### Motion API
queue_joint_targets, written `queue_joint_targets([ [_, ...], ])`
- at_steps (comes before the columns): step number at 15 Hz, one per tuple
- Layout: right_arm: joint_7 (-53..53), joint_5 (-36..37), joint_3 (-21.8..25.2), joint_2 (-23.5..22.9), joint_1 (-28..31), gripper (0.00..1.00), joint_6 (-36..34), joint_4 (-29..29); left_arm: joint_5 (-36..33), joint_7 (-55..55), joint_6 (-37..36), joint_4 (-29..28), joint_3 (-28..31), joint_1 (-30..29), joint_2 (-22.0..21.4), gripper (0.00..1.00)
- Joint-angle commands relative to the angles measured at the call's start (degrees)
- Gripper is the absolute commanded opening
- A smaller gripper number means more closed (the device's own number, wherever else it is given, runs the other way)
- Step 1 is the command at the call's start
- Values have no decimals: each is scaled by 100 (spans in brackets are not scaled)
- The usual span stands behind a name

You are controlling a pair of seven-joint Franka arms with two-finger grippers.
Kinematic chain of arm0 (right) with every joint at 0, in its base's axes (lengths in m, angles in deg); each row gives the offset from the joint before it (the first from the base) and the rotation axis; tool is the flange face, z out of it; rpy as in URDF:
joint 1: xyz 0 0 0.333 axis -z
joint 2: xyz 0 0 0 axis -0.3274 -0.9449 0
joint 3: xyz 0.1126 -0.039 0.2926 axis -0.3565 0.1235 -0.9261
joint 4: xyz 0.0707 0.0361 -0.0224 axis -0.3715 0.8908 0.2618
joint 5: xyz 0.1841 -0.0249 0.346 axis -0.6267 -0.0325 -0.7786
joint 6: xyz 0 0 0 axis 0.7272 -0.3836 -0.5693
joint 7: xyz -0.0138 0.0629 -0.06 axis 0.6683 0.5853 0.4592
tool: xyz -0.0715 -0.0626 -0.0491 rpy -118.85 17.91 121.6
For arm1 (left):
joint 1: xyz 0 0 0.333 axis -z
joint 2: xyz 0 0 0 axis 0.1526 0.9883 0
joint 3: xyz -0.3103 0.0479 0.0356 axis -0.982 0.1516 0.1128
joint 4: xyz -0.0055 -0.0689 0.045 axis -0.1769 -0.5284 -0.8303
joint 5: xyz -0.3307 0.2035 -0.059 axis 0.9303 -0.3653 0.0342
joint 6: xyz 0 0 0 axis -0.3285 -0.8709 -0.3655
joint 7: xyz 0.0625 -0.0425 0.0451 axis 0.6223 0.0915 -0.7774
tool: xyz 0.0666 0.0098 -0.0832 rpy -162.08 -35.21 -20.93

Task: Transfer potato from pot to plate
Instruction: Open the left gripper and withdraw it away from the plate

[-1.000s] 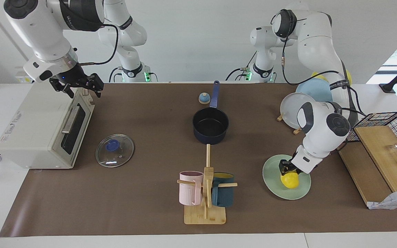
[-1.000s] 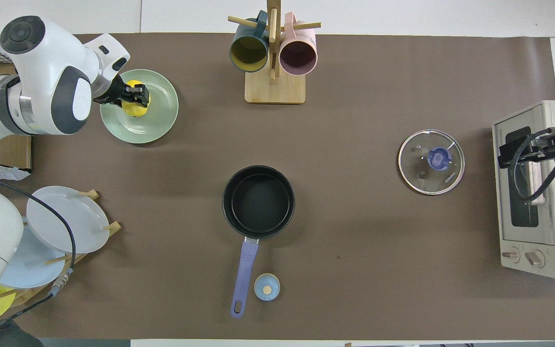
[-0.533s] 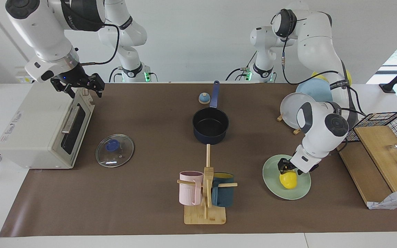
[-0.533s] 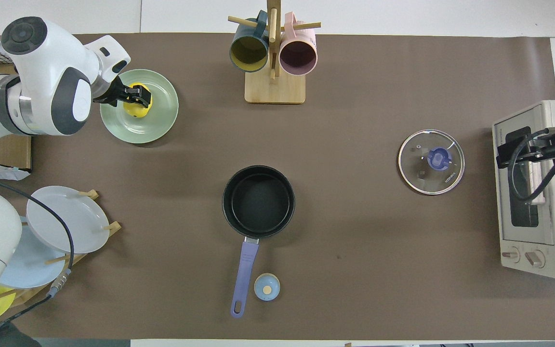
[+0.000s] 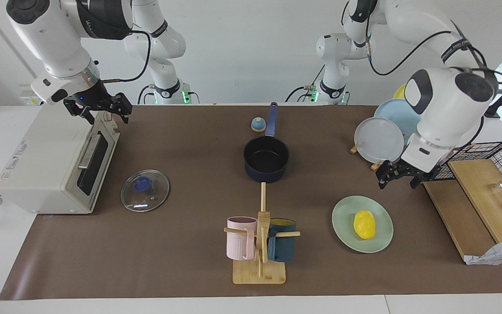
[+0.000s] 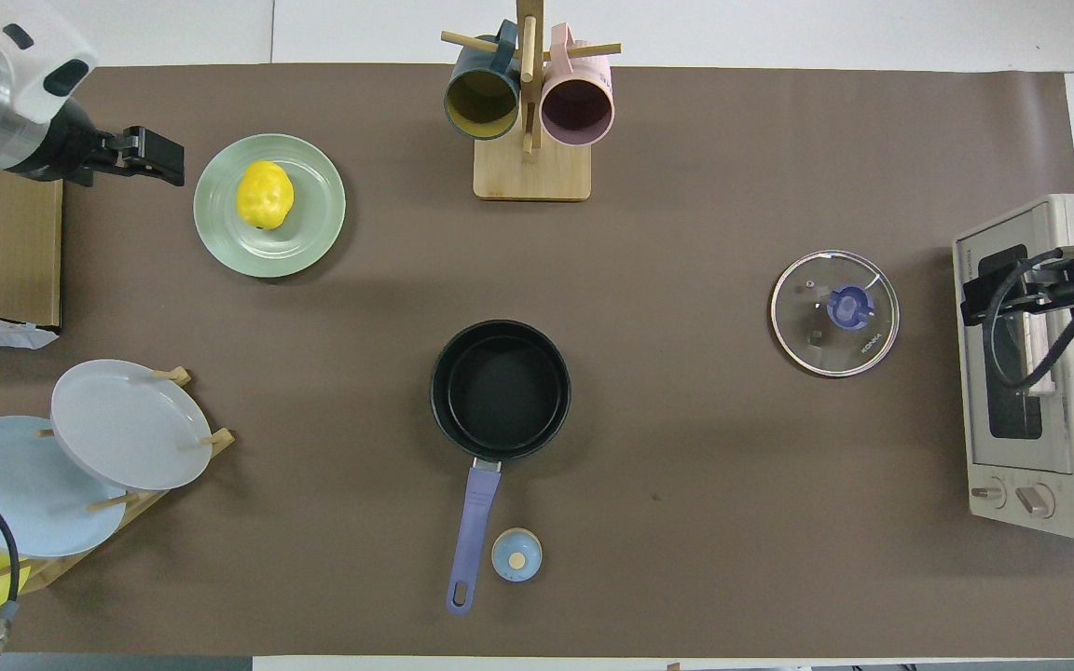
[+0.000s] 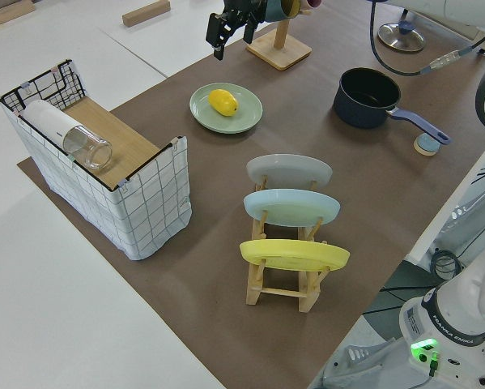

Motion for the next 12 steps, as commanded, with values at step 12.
queue_joint_targets([
  [12,-90,-68,-26,56,42,100,15,67,94,-109,-1629,-1144,61,58,-1898,100],
])
